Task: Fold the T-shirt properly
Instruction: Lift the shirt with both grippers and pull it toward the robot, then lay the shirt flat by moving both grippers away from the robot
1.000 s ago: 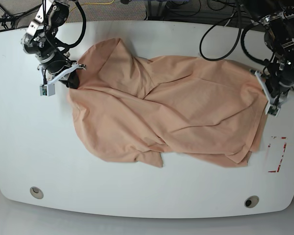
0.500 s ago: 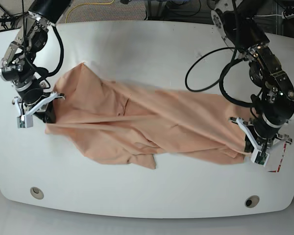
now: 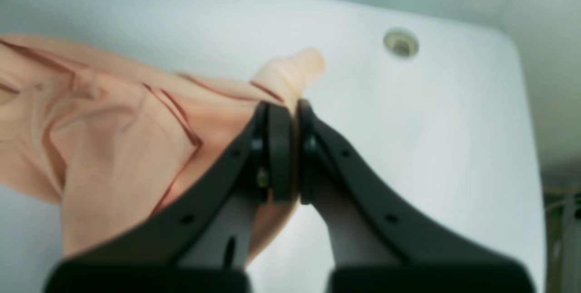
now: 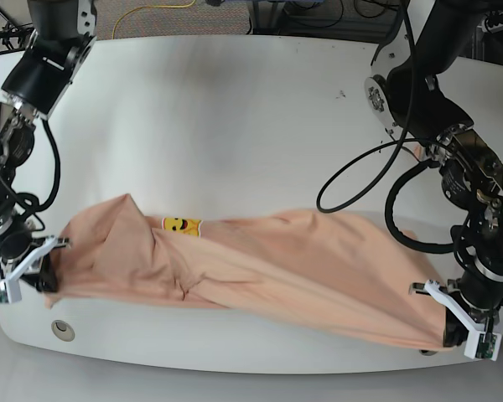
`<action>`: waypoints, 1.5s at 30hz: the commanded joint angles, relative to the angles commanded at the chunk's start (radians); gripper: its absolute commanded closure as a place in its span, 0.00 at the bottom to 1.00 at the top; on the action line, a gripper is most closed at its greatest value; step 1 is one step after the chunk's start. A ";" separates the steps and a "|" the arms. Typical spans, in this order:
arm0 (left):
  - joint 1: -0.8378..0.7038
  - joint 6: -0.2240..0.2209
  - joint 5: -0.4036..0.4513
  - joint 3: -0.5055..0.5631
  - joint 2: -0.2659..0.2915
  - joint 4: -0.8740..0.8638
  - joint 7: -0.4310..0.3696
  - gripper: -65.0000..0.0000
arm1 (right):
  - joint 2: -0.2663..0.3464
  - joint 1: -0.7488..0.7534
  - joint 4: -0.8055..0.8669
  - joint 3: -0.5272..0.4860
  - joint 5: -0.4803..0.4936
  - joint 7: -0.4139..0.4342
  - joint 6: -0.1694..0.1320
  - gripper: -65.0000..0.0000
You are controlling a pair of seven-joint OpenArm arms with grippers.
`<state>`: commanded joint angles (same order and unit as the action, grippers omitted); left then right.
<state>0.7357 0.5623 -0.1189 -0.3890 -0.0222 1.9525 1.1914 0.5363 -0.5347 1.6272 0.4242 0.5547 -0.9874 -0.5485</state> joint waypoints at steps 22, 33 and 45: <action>0.637 -0.011 -0.009 -0.008 -0.114 -0.338 -0.002 1.00 | 0.144 -0.825 -0.387 -0.413 0.000 -0.060 -0.009 1.00; 0.493 0.017 -0.011 -0.002 -0.146 -0.298 -0.041 1.00 | 0.150 -0.634 -0.347 -0.290 0.037 -0.132 -0.089 1.00; 0.055 0.021 -0.012 -0.017 -0.149 -0.052 -0.021 1.00 | 0.064 -0.009 -0.166 0.032 0.184 -0.126 -0.097 1.00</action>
<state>0.7910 0.5838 -0.1312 -0.4058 -0.1711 1.9003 1.1699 0.6007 -0.5439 1.4615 0.4565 0.7388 -1.1132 -0.6452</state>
